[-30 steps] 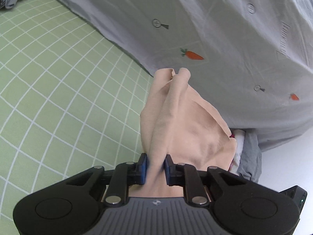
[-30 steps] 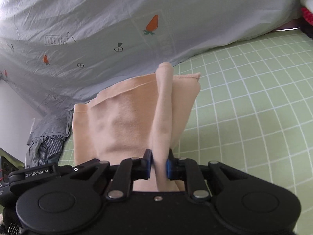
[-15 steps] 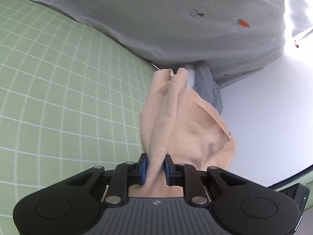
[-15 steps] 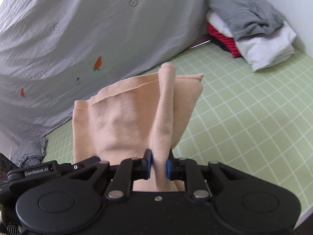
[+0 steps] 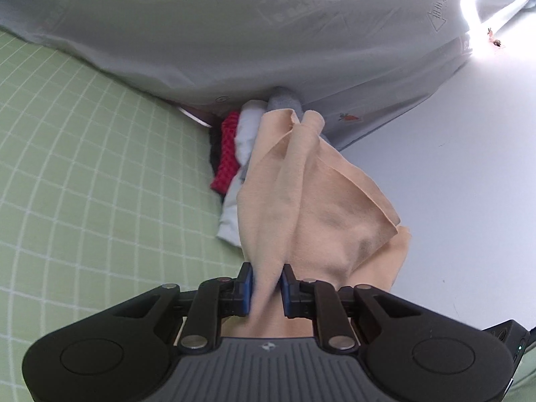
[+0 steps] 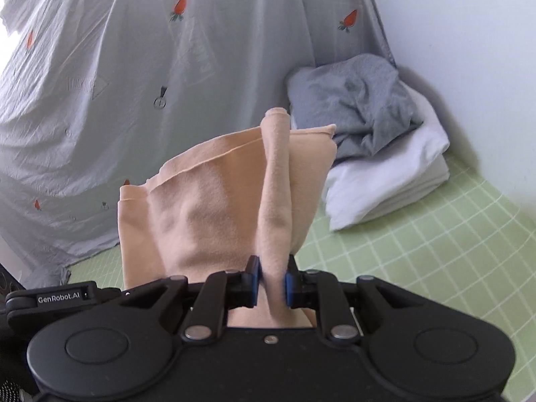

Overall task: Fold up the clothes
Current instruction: 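Grasp the folded bundle with both grippers and lift it toward the clothes stack, then lower the bundle onto the clothes stack and open both grippers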

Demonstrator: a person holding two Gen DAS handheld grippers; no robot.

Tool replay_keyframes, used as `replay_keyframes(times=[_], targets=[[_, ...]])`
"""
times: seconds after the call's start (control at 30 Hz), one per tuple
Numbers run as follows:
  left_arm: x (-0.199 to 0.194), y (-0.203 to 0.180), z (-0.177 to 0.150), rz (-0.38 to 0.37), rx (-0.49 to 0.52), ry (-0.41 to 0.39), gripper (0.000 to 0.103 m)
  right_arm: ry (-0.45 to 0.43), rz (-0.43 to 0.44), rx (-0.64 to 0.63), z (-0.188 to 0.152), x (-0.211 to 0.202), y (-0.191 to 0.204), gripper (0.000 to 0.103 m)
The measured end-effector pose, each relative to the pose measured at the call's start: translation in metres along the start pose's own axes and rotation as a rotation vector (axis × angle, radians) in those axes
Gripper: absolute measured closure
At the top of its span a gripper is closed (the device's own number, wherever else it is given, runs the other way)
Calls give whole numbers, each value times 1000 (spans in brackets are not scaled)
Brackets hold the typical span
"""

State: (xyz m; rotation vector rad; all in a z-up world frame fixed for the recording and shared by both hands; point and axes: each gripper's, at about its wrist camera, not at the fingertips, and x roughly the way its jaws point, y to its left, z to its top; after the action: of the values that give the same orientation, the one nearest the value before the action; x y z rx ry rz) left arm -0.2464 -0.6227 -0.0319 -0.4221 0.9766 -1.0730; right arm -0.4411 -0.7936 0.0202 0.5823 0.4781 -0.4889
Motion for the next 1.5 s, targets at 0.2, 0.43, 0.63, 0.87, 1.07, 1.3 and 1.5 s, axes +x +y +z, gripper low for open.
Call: replay_keyframes(times=[0.2, 0.43, 0.63, 0.87, 1.07, 1.3, 1.5], targets=[[72, -66, 43, -56, 91, -61, 85, -127, 15, -57, 93, 4, -50, 87], [172, -83, 110, 3, 150, -76, 85, -260, 16, -81, 192, 53, -91, 87], [264, -73, 166, 116, 153, -63, 85, -281, -55, -59, 248, 157, -121, 84], [324, -45, 185, 149, 135, -42, 75, -140, -238, -134, 241, 275, -142, 81], [301, -66, 177, 212, 254, -75, 39, -141, -280, -198, 242, 266, -138, 60], [199, -96, 128, 279, 439, -239, 0, -257, -269, -267, 215, 163, -107, 11], [106, -101, 61, 357, 509, -285, 0, -280, -292, -252, 167, 67, -78, 1]])
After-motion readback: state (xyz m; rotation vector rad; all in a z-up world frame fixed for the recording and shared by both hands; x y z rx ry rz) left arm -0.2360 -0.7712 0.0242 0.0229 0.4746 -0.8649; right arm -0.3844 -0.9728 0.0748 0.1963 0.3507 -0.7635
